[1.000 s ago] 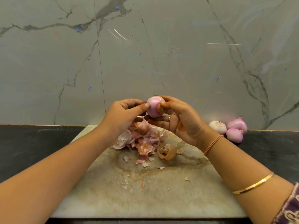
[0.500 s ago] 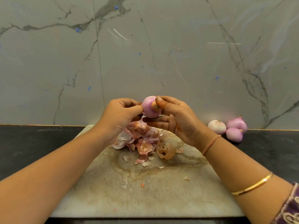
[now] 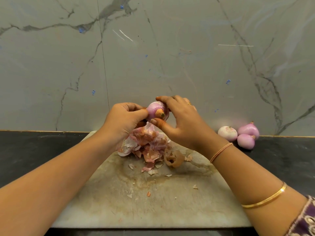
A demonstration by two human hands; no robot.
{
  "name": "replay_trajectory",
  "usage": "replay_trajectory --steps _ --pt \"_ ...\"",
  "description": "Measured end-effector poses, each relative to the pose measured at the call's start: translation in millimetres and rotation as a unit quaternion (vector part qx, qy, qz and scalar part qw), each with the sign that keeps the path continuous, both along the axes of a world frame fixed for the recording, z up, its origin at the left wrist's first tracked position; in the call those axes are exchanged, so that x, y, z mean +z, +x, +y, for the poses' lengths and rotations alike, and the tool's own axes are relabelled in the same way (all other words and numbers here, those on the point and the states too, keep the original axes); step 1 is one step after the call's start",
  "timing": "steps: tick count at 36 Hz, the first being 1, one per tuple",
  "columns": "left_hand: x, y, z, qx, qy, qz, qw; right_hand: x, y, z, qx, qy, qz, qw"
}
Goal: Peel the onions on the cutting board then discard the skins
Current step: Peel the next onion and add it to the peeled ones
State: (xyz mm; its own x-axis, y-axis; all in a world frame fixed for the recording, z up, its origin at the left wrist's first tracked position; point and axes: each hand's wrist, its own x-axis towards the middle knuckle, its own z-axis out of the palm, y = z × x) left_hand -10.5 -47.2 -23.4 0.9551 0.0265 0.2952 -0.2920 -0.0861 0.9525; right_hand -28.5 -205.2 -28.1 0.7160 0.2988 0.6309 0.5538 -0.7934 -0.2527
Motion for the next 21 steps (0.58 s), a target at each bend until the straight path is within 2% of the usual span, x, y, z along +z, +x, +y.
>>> replay_trajectory --steps 3,8,12,18,21 --pt "0.3 0.4 0.5 -0.001 0.001 -0.004 1.000 1.2 0.2 2.0 0.014 0.021 0.007 1.000" --pt "1.9 -0.3 1.0 -0.011 -0.024 0.004 1.000 2.7 0.2 2.0 0.065 0.137 0.094 0.984" --pt "2.4 0.4 2.3 -0.029 -0.055 0.014 0.998 1.6 2.4 1.7 0.122 0.266 0.180 0.939" --pt "1.4 1.4 3.1 -0.069 -0.107 0.028 0.992 0.6 6.1 0.4 0.134 0.368 0.266 0.881" --pt "0.3 2.2 3.6 -0.071 -0.112 0.014 0.991 1.4 5.7 1.4 0.148 0.458 0.297 0.825"
